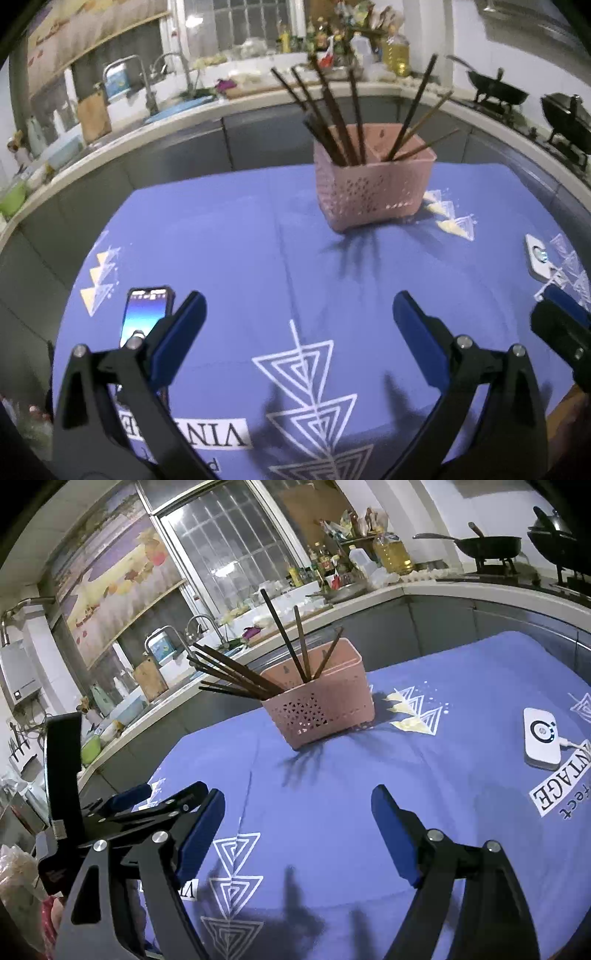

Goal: Organize utensils

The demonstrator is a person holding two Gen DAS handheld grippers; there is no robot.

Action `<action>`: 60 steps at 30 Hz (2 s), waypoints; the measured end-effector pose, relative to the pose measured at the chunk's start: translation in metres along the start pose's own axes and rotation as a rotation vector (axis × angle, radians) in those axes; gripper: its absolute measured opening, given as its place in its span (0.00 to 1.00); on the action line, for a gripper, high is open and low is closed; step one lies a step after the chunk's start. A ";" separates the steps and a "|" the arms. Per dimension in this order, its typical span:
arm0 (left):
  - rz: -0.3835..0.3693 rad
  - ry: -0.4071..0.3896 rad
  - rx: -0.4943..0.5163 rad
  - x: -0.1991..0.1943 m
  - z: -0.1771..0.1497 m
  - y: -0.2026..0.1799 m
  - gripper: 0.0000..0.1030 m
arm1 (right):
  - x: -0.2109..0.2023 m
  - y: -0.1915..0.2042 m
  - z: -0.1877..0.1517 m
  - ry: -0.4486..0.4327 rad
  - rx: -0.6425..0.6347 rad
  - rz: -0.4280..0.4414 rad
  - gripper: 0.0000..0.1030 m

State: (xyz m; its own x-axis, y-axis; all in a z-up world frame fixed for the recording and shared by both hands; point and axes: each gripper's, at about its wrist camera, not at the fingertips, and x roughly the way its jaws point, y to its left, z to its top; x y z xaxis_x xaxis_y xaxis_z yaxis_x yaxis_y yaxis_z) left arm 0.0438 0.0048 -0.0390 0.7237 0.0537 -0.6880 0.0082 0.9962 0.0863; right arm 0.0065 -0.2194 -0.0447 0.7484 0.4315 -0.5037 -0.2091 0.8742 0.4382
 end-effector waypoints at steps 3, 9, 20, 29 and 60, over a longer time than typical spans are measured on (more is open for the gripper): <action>0.022 0.023 0.003 0.004 0.000 -0.001 0.94 | 0.000 0.000 0.000 -0.001 -0.001 0.001 0.79; 0.043 0.012 -0.011 0.003 0.003 0.001 0.94 | 0.002 0.001 0.001 -0.003 -0.003 0.001 0.79; 0.095 -0.037 -0.022 -0.007 0.011 0.002 0.94 | -0.003 0.002 0.006 -0.059 0.003 -0.015 0.92; 0.140 -0.135 0.006 -0.021 0.016 0.002 0.94 | -0.002 0.000 0.008 -0.065 0.027 0.019 0.96; 0.153 -0.258 0.017 -0.043 0.020 0.002 0.94 | -0.001 0.004 0.007 -0.079 -0.045 -0.022 0.96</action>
State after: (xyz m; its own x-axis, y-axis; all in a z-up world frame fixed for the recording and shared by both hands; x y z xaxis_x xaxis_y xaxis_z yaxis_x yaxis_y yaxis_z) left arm 0.0268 0.0031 0.0047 0.8690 0.1816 -0.4602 -0.1041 0.9765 0.1888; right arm 0.0095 -0.2177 -0.0368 0.7999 0.3946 -0.4521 -0.2185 0.8932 0.3930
